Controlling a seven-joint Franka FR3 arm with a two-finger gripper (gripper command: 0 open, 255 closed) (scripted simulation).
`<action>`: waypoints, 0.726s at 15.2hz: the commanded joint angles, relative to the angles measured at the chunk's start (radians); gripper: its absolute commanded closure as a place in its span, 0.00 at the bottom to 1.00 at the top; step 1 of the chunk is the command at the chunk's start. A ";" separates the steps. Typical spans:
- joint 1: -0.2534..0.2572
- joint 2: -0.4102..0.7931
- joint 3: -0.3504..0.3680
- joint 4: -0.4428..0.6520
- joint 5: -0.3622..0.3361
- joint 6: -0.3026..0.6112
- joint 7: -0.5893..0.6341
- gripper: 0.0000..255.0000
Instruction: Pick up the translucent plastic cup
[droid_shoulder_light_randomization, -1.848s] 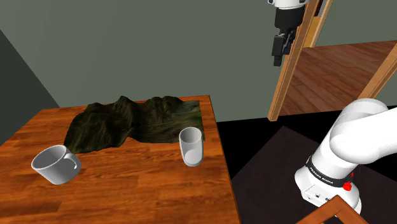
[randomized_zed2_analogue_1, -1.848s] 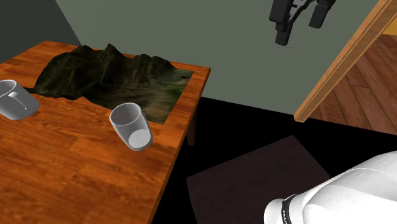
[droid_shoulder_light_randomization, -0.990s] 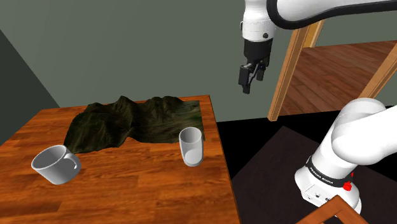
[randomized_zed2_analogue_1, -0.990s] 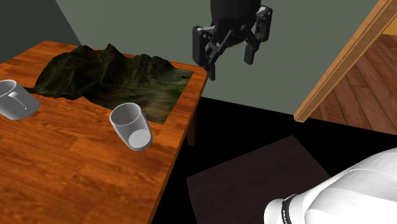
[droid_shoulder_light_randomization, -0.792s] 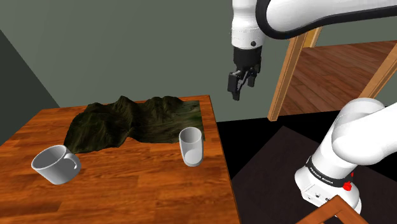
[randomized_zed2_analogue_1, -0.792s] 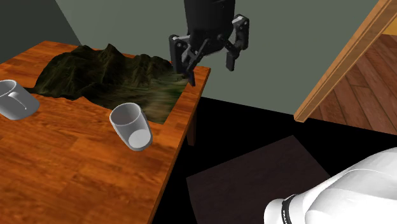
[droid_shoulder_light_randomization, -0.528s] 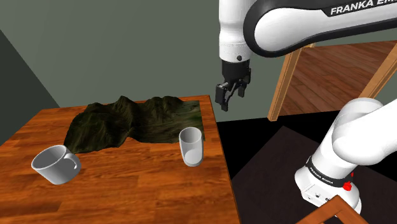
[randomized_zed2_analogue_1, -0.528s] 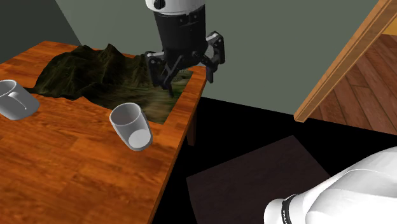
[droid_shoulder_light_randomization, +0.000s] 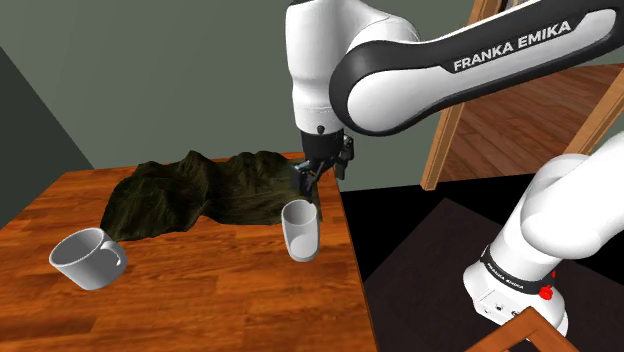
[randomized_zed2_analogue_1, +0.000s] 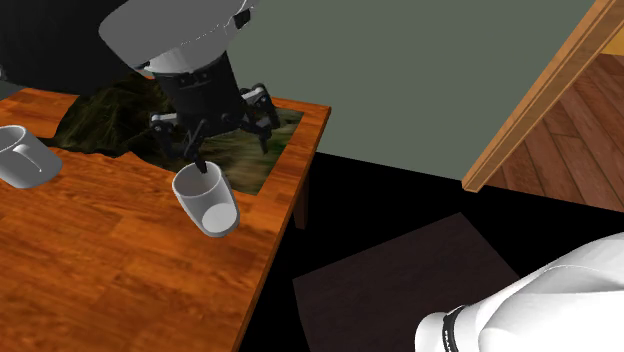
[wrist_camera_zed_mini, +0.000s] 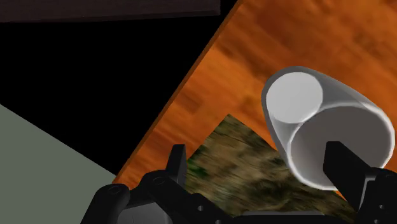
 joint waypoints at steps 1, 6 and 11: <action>-0.011 0.066 0.046 0.033 -0.023 0.040 0.064 0.00; -0.015 0.108 0.071 0.007 -0.040 0.107 0.096 0.00; -0.017 0.127 0.082 -0.026 -0.048 0.157 0.107 0.00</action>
